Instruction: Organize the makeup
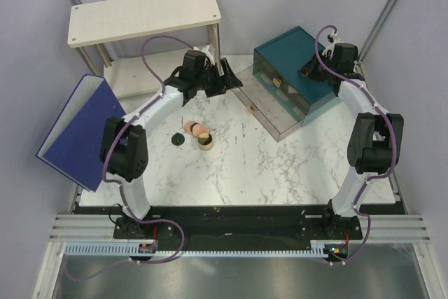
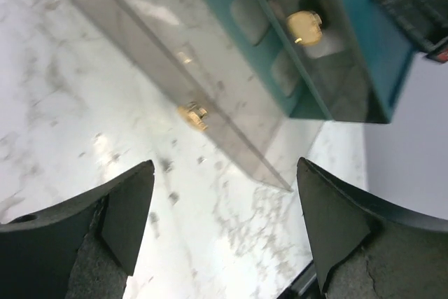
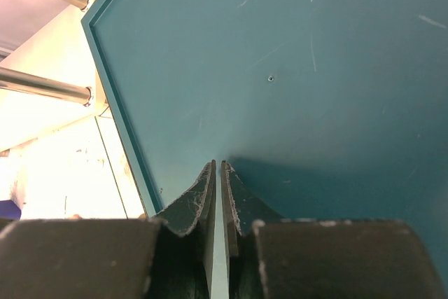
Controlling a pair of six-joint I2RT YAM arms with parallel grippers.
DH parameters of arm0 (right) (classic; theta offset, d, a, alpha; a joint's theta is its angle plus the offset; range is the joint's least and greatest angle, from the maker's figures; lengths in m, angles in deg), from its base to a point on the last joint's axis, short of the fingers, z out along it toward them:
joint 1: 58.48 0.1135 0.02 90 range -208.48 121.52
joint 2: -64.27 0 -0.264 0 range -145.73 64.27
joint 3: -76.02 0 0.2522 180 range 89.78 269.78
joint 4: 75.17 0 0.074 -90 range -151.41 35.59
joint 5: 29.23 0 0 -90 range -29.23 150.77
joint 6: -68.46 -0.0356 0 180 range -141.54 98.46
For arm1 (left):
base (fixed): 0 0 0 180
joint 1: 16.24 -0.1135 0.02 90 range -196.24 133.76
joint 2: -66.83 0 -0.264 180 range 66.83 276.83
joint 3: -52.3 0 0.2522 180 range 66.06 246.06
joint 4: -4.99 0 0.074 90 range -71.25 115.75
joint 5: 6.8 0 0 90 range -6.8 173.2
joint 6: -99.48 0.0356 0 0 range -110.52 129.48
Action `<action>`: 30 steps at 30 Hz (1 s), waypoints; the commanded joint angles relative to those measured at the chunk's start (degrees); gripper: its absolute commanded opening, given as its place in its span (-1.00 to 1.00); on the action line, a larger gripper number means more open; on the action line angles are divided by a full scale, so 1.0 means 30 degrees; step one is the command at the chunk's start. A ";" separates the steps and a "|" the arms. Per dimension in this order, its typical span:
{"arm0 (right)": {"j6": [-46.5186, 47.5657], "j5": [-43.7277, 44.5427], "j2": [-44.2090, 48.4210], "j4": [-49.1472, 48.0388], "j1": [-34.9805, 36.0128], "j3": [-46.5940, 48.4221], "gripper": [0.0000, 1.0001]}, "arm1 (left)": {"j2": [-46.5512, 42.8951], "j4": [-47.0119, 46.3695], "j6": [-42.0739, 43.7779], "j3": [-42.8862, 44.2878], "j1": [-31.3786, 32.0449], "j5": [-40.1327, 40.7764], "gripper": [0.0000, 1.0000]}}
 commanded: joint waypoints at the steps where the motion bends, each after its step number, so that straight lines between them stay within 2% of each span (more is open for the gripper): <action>1: 0.0657 0.0183 -0.0787 0.3728 0.0298 -0.1136 -0.72 | -0.0890 0.7377 0.4982 0.0708 0.0012 0.2797 0.79; 2: 0.0629 0.0183 -0.0700 0.3728 0.0269 -0.1165 -0.71 | -0.1210 0.8775 0.5248 0.0591 0.0041 0.3180 0.80; 5: 0.0599 0.0154 -0.0699 0.3699 0.0386 -0.1166 -0.71 | -0.1856 1.0219 0.5690 -0.0313 0.0012 0.4295 0.82; 11: 0.0570 0.0066 -0.0904 0.3670 0.0504 -0.1107 -0.71 | -0.2619 1.1980 0.5661 -0.1750 0.0099 0.5028 0.82; 17: 0.0599 0.0095 -0.0992 0.3582 0.0737 -0.1136 -0.71 | -0.2327 1.2217 0.5924 -0.2661 0.0216 0.4767 0.79; 30: 0.0629 0.0183 -0.0963 0.3611 0.0826 -0.1195 -0.70 | 0.0278 1.2452 0.6423 -0.2135 0.1827 0.6200 0.78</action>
